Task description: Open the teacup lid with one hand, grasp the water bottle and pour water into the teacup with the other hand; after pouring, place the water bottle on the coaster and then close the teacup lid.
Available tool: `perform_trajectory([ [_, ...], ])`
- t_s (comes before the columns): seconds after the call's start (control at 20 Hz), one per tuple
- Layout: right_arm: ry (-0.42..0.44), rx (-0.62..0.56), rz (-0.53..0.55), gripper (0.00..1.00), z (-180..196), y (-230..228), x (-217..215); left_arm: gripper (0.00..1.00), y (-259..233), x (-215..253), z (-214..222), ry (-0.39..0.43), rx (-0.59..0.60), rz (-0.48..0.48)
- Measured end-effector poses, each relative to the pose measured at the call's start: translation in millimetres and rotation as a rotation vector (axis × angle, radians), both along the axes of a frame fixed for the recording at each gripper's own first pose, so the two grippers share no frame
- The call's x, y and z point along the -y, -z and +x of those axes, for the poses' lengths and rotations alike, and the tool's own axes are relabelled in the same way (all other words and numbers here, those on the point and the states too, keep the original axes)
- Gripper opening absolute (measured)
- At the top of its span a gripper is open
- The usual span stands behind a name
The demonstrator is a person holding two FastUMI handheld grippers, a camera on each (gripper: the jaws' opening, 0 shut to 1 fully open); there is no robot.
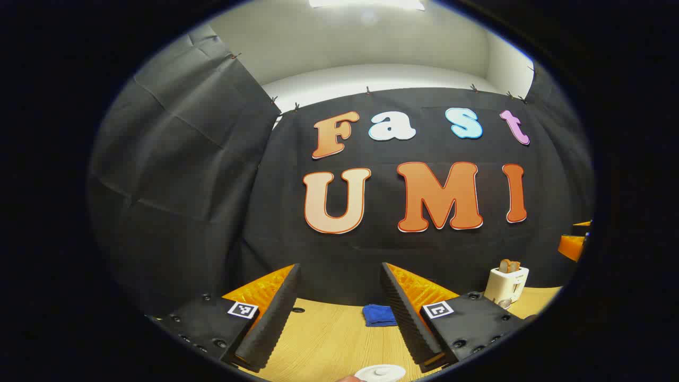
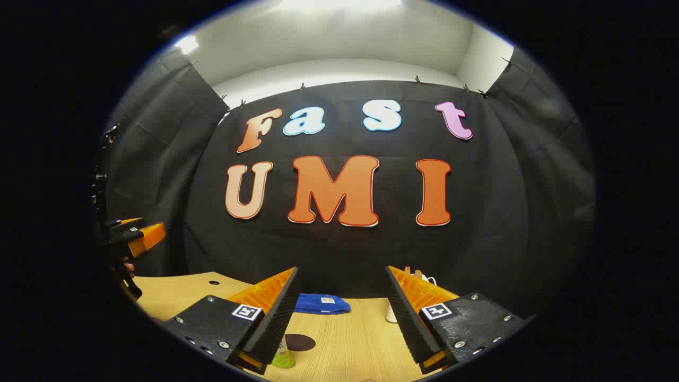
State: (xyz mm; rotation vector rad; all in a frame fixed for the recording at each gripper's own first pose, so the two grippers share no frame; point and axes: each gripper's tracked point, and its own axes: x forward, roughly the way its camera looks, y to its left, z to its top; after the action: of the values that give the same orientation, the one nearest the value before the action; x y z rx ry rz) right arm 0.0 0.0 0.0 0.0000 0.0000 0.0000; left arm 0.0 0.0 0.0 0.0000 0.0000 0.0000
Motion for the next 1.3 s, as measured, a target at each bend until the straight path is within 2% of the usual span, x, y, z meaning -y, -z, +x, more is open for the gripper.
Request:
perform_trajectory([
  [0.6, -0.025, -0.006, 0.011, 0.94, -0.9, 0.7, -8.4, 0.96, 21.0, -11.3, 3.4, -0.022, -0.064, 0.071],
  [0.85, -0.032, -0.006, 0.006, 0.94, -1.4, 2.4, -12.7, 0.97, 16.9, -3.3, 0.7, 0.011, -0.053, 0.038],
  [1.0, -0.045, -0.014, 0.002, 0.94, -0.8, 6.4, -17.3, 0.96, 17.9, 15.1, -3.5, 0.079, -0.049, -0.008],
  [1.2, -0.07, -0.034, 0.001, 0.94, -3.0, 17.6, -25.3, 0.96, 27.5, 21.2, -6.9, 0.094, -0.063, 0.025],
  [1.3, -0.094, -0.051, 0.013, 0.94, -4.9, 25.1, -30.5, 0.97, 34.9, 33.4, -12.0, 0.134, -0.082, -0.015],
])
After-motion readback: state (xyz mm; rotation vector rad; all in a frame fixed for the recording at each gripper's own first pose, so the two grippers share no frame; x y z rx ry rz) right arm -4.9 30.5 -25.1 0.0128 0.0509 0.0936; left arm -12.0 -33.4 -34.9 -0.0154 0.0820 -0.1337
